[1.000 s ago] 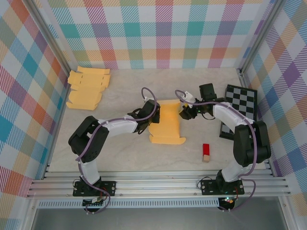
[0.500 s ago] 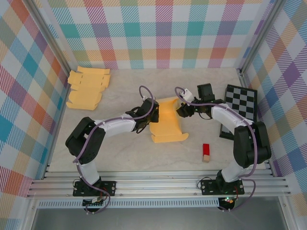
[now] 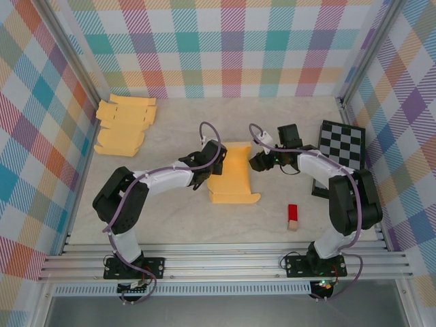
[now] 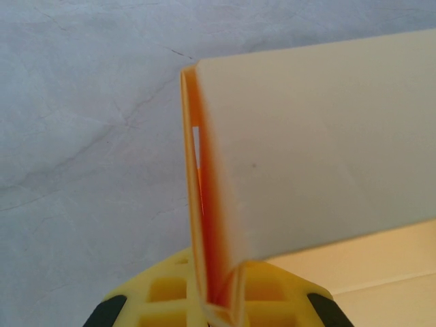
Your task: Fold the paper box
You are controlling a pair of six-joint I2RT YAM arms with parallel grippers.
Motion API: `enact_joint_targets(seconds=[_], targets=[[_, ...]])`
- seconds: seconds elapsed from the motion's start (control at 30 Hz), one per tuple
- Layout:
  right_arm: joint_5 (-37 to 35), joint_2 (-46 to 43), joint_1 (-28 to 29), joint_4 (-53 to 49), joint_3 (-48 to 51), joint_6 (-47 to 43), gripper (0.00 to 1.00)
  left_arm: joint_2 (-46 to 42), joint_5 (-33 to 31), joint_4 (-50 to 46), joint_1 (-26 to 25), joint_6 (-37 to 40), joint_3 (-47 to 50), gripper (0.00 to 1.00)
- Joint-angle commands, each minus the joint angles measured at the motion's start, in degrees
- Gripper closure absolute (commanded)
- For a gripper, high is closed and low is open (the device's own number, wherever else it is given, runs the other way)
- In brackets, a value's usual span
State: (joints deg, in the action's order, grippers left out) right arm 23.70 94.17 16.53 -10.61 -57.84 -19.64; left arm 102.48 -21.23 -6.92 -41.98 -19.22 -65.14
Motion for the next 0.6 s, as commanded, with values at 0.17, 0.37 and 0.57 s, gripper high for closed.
enact_joint_targets(seconds=[0.17,0.37,0.57], targets=[[2.1,-2.2,-0.7,-0.4,0.7,2.6,0.46,0.0,2.3,2.1,-1.7,1.9,-1.7,1.00],[1.0,-2.0,-1.2,-2.7,0.5,4.9,0.46,0.6,2.9,3.0,-1.3,3.0,-1.2,1.00],[5.4,-2.8,-1.2,-3.5,1.3,7.6,0.46,1.0,3.5,3.7,-1.2,3.1,-1.0,1.00]])
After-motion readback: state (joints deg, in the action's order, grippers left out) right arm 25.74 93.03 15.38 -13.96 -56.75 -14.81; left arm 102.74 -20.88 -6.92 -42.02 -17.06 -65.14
